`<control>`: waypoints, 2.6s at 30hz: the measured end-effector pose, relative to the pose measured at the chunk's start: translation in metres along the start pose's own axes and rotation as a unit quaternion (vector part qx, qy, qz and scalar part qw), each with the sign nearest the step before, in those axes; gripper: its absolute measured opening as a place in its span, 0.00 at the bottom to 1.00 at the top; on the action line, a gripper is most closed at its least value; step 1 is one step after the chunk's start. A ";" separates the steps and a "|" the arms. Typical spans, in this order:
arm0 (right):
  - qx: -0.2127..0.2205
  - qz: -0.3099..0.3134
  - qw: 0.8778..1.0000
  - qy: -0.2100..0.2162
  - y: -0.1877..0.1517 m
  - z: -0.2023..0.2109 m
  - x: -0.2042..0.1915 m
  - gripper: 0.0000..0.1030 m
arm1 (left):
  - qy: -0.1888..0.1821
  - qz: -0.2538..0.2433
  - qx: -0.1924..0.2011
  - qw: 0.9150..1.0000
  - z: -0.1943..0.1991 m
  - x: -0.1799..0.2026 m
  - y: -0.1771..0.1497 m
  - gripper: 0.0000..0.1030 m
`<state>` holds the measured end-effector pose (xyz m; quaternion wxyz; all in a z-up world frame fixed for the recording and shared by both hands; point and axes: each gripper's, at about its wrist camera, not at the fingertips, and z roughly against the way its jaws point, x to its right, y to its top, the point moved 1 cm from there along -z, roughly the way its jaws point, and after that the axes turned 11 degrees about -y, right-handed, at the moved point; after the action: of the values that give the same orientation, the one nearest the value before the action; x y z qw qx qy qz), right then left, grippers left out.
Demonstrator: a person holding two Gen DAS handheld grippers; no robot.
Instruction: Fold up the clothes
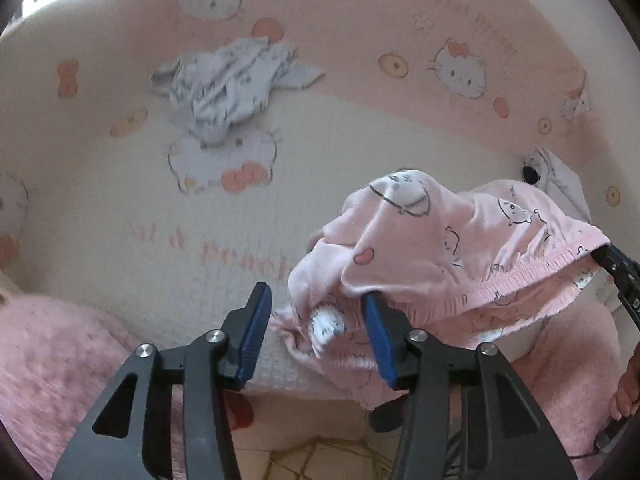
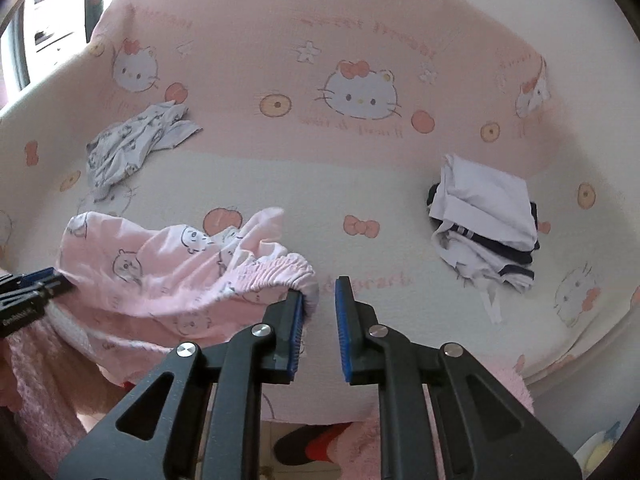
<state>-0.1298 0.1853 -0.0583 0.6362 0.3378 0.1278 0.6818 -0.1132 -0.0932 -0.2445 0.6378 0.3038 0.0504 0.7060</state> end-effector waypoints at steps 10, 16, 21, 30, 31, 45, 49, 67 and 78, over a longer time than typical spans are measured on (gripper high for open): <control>-0.007 0.005 1.000 0.005 -0.001 0.000 -0.005 0.16 | 0.017 -0.033 -0.057 0.998 -0.040 0.018 -0.018 0.47; -0.016 0.004 1.000 0.006 0.000 -0.003 -0.003 0.17 | 0.041 -0.046 -0.062 0.996 -0.046 0.022 -0.018 0.41; -0.019 0.002 1.000 0.018 0.001 0.001 -0.004 0.18 | 0.053 -0.059 -0.039 0.996 -0.034 0.029 -0.015 0.16; -0.001 0.035 0.999 0.010 -0.002 0.002 -0.016 0.28 | 0.074 -0.080 -0.001 0.994 -0.014 0.040 -0.009 0.16; -0.005 0.041 0.999 0.009 -0.006 -0.002 -0.019 0.29 | 0.073 -0.077 -0.003 0.994 -0.014 0.039 -0.009 0.16; -0.034 0.109 0.993 -0.005 -0.029 -0.054 -0.056 0.49 | 0.062 -0.047 -0.041 0.996 -0.016 0.035 -0.010 0.16; -0.055 0.103 0.993 -0.018 -0.029 -0.074 -0.057 0.54 | 0.060 -0.045 -0.041 0.996 -0.016 0.034 -0.009 0.16; -0.054 0.048 0.996 -0.059 -0.030 -0.096 -0.018 0.46 | 0.076 -0.010 0.003 0.997 -0.001 0.009 0.001 0.33; -0.047 0.093 0.994 -0.035 -0.033 -0.075 -0.040 0.54 | 0.099 -0.093 0.036 0.990 0.003 0.045 0.001 0.48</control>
<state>-0.1523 0.1715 -0.1456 0.5894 0.3415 0.0417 0.7309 -0.1127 -0.0527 -0.2253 0.6813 0.2491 0.1662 0.6679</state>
